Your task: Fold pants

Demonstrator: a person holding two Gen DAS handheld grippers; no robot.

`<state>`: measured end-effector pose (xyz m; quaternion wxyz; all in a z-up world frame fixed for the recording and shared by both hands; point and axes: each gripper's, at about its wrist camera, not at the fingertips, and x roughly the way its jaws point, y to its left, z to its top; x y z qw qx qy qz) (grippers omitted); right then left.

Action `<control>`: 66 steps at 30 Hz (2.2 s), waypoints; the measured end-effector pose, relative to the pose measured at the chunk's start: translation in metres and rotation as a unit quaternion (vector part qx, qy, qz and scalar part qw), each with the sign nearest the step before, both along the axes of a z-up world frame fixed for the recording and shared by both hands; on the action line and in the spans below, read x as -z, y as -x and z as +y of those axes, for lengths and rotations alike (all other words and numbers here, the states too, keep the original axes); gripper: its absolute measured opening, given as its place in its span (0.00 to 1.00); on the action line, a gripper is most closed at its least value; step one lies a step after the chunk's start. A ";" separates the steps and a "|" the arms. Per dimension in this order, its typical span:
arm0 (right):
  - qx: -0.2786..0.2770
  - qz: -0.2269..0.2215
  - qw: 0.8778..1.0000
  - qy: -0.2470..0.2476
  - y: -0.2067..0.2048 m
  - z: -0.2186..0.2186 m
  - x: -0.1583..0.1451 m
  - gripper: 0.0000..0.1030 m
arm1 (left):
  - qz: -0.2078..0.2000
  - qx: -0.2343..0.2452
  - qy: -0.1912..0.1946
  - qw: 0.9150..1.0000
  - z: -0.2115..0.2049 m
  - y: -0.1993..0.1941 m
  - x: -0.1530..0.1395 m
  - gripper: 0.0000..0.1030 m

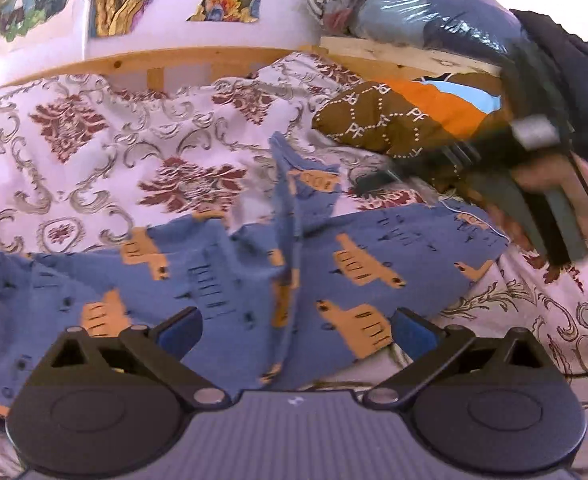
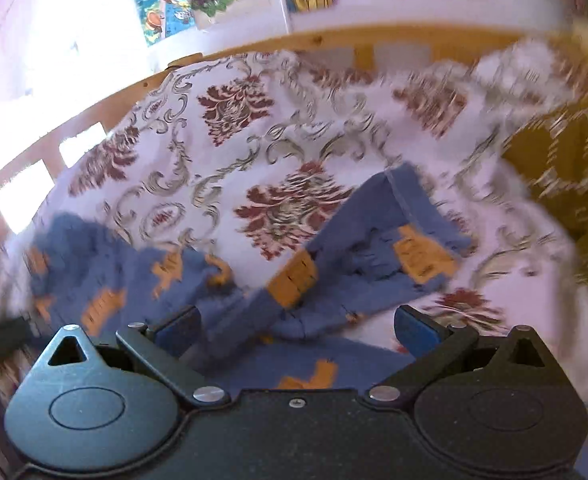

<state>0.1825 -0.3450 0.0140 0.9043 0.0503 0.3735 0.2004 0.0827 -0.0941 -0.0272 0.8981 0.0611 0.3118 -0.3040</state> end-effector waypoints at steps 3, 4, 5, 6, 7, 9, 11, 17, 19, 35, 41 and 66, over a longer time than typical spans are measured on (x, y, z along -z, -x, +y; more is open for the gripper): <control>-0.013 0.020 1.000 -0.017 -0.030 0.007 -0.002 0.99 | -0.032 0.009 -0.025 0.999 -0.009 0.010 0.007 0.97; -0.014 0.022 0.999 -0.019 -0.038 0.010 -0.003 0.99 | -0.044 0.012 -0.033 0.998 -0.011 0.014 0.009 0.93; -0.011 0.027 0.999 -0.018 -0.047 0.013 -0.003 0.99 | -0.049 0.015 -0.041 0.998 -0.012 0.016 0.011 0.90; -0.005 0.032 0.999 -0.015 -0.054 0.015 -0.003 0.96 | -0.050 0.019 -0.048 0.997 -0.014 0.017 0.014 0.84; 0.005 0.040 0.999 -0.009 -0.062 0.017 -0.002 0.92 | -0.049 0.021 -0.054 0.997 -0.016 0.017 0.015 0.76; 0.027 0.055 0.998 -0.001 -0.075 0.022 0.001 0.85 | -0.043 0.024 -0.065 0.997 -0.019 0.015 0.020 0.65; 0.046 0.067 0.997 0.002 -0.084 0.023 0.005 0.77 | -0.033 0.023 -0.071 0.997 -0.021 0.012 0.023 0.53; 0.098 0.099 0.990 0.000 -0.095 0.015 0.017 0.09 | -0.021 0.021 -0.089 0.996 -0.025 0.006 0.029 0.19; 0.104 0.095 0.990 -0.012 -0.092 0.010 0.016 0.00 | -0.019 0.020 -0.093 0.995 -0.026 0.004 0.029 0.09; 0.275 0.032 0.956 -0.099 0.114 -0.062 0.009 0.00 | -0.060 0.086 -0.178 0.979 -0.037 0.026 0.026 0.00; 0.314 0.035 0.944 -0.098 0.154 -0.056 0.040 0.00 | -0.059 0.098 -0.202 0.973 -0.039 0.029 0.034 0.00; 0.175 -0.187 0.933 0.251 0.116 0.024 0.029 0.99 | 0.100 0.122 -0.004 0.987 -0.059 -0.118 -0.050 1.00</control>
